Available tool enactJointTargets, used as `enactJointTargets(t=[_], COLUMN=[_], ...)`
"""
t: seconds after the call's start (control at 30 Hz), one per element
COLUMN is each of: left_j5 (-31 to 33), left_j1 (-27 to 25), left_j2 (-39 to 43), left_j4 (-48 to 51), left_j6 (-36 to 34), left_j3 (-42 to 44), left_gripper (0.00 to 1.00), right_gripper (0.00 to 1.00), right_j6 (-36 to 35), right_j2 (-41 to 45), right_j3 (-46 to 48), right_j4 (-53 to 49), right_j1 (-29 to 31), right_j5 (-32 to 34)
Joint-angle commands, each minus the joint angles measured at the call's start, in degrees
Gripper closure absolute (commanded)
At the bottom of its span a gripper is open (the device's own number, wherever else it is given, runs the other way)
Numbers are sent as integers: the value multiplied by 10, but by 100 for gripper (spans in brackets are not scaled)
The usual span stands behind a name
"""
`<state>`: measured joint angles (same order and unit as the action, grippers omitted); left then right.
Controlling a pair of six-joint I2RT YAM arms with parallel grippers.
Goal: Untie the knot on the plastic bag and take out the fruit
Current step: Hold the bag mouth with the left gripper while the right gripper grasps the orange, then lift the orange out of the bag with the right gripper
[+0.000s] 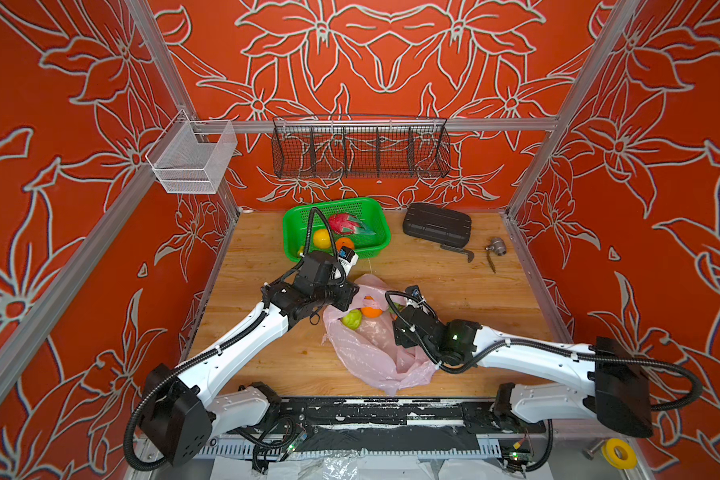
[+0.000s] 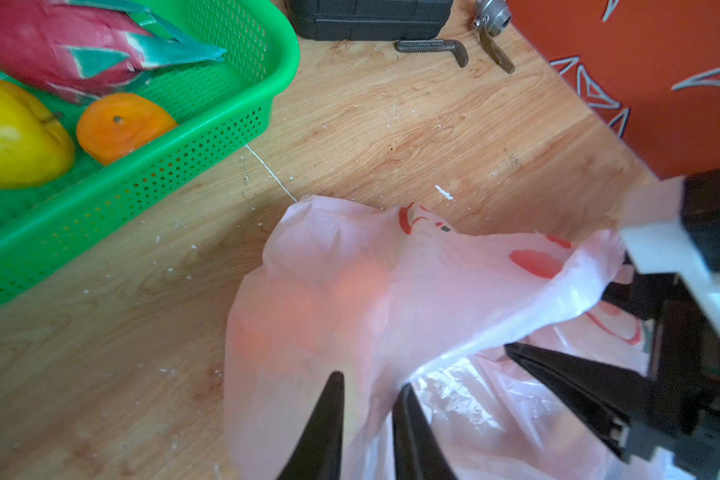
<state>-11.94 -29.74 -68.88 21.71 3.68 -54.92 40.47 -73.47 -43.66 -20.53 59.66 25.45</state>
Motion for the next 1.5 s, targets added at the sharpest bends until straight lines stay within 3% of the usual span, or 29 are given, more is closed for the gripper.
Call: enactJointTargets(t=[0.0, 0.5, 0.87, 1.0, 1.47], left_j5=[-16, -14, -3, -2, -14], left_j1=[-3, -2, -2, -2, -3], left_j2=[-8, -20, -23, -21, -21], left_j4=[-6, -11, -11, -10, -32], left_j6=[3, 14, 19, 19, 27], left_j3=[-12, -11, -8, -6, 1], left_gripper=[85, 90, 90, 90, 87], right_gripper=[16, 13, 42, 50, 52], right_j6=[-15, -52, -57, -58, -45], right_j2=[-13, -74, -130, -115, 53], right_j3=[13, 10, -11, -6, 49], right_j4=[37, 95, 90, 95, 135], right_j1=[-15, -53, -58, -57, -55], right_j5=[-20, -49, -68, -81, -212])
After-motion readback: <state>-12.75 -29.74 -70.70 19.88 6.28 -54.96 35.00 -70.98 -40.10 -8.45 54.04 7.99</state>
